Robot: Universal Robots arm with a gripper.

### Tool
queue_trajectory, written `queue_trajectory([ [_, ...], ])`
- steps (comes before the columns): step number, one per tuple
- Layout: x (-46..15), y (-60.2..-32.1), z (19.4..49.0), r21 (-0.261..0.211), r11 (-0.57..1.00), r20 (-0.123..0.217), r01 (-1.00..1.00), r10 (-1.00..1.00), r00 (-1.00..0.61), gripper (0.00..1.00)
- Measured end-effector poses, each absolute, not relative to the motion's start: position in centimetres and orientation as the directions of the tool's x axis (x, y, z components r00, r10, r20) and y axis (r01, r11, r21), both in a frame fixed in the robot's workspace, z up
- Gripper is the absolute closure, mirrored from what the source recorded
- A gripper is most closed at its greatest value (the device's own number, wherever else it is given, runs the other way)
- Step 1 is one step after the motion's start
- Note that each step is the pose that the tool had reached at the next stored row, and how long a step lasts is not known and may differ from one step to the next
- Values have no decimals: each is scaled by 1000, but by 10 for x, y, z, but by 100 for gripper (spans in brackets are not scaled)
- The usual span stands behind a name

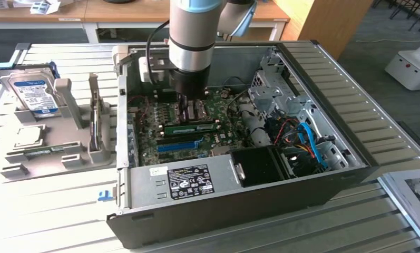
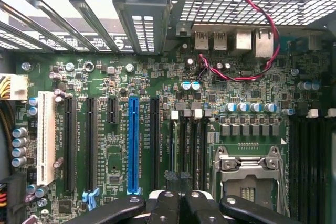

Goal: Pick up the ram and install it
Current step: 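Press down the ram until it locks into place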

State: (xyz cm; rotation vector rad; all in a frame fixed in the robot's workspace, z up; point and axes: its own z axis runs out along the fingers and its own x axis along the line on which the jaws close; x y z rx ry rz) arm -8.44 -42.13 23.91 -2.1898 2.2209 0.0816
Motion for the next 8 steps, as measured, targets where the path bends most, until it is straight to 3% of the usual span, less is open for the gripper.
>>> queue_trajectory([
  [8, -84, -421, 235, 22, 14, -52, -1000, -999, -15, 90],
])
